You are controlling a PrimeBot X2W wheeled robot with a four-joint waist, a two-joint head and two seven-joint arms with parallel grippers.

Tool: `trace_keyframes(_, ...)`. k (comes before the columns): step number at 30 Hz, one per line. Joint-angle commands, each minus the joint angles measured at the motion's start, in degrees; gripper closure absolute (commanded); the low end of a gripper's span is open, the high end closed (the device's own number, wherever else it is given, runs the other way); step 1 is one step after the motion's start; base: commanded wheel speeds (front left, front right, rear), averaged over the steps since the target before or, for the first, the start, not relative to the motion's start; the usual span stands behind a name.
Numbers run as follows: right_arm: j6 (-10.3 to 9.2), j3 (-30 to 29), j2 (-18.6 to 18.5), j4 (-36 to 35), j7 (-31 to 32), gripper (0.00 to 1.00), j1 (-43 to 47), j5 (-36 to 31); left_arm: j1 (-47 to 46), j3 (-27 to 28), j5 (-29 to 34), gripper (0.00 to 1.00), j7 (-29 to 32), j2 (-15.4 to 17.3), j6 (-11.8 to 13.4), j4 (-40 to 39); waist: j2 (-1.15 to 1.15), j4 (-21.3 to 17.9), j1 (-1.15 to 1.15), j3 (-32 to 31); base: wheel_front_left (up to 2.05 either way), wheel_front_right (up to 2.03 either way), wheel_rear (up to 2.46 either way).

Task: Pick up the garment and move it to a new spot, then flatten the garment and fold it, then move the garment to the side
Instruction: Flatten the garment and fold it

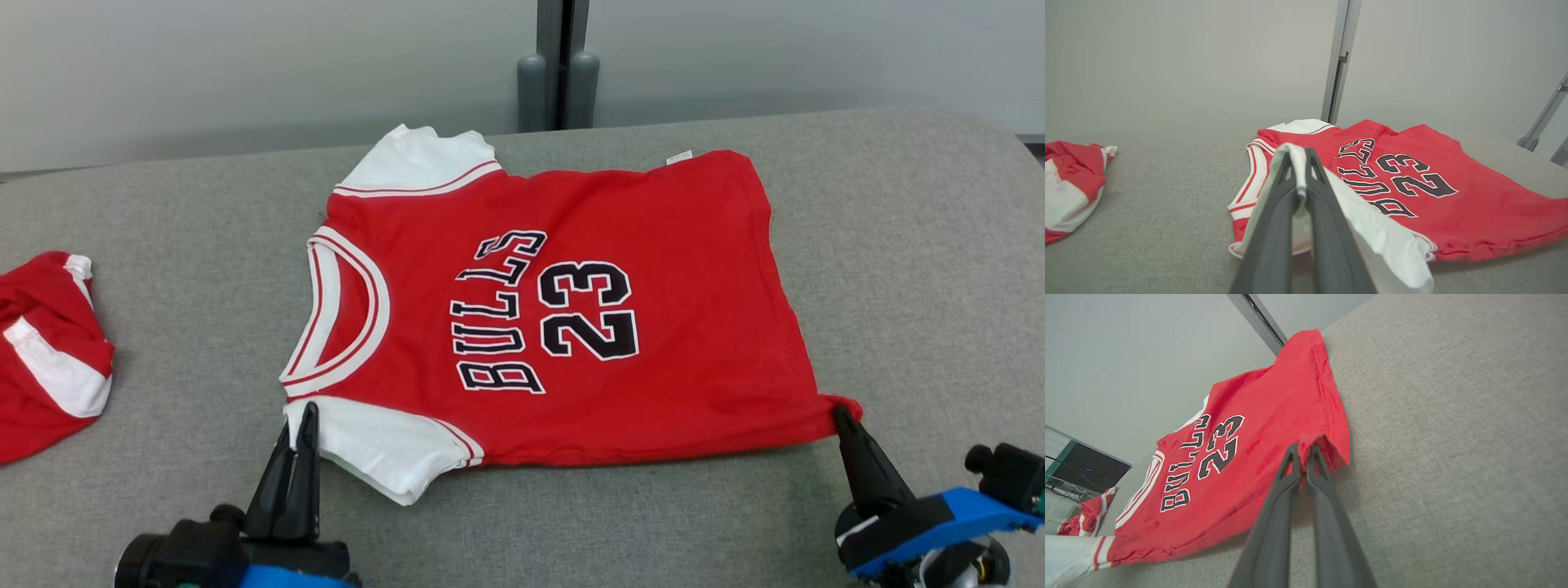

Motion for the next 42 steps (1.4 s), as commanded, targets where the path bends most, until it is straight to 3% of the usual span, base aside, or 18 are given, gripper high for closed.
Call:
trace_keyframes(1,0.03,0.2,0.2,0.5,0.4,1.0,-1.5,0.3,-1.7,-0.2,0.5,1.0,0.0,0.6,-0.4,0.6,0.0,-0.2,0.0,0.5,0.0,0.0,0.0)
trace_keyframes(16,0.03,1.4,-1.7,9.5,1.5,1.0,-14.4,0.2,-15.5,-0.3,1.3,1.0,-0.1,3.0,-3.1,11.9,0.0,-0.7,0.0,5.4,0.0,0.0,0.0)
trace_keyframes(31,0.03,3.8,-3.6,18.3,-1.6,1.0,-23.2,-0.1,-24.7,-0.2,1.9,1.0,-0.3,3.2,-5.0,20.9,0.0,-0.6,0.0,8.2,0.0,0.0,0.0)
trace_keyframes(32,0.03,4.0,-3.8,18.8,-1.9,0.85,-23.5,-0.3,-25.0,-0.1,2.0,1.0,-0.3,3.1,-5.0,21.2,0.0,-0.7,0.0,8.2,0.0,0.0,0.0)
trace_keyframes(33,0.03,4.3,-4.0,19.1,-2.4,0.55,-23.7,-0.5,-25.1,0.0,2.0,1.0,-0.3,2.9,-5.1,21.6,0.0,-0.7,0.0,8.3,0.0,0.0,0.0)
trace_keyframes(34,0.03,4.6,-4.0,19.4,-2.8,0.0,-23.9,-0.6,-25.3,0.1,2.1,0.89,-0.3,2.8,-5.1,21.9,0.0,-0.7,0.0,8.3,0.0,0.0,0.0)
trace_keyframes(35,0.03,4.9,-4.2,19.7,-3.4,0.0,-24.1,-0.8,-25.6,0.3,2.3,0.35,-0.3,2.7,-5.0,22.1,0.0,-0.7,0.0,8.2,0.0,0.0,0.0)
trace_keyframes(36,0.03,5.2,-4.3,19.9,-3.9,0.0,-24.2,-1.0,-25.7,0.5,2.5,0.0,-0.3,2.6,-4.9,22.2,0.0,-0.6,0.0,8.2,0.0,0.0,0.0)
trace_keyframes(42,0.03,6.6,-7.2,19.2,-7.3,0.0,-21.4,-2.8,-23.9,2.3,3.5,0.0,-0.3,1.6,-4.8,21.6,0.0,0.0,0.0,6.7,0.0,0.0,0.0)
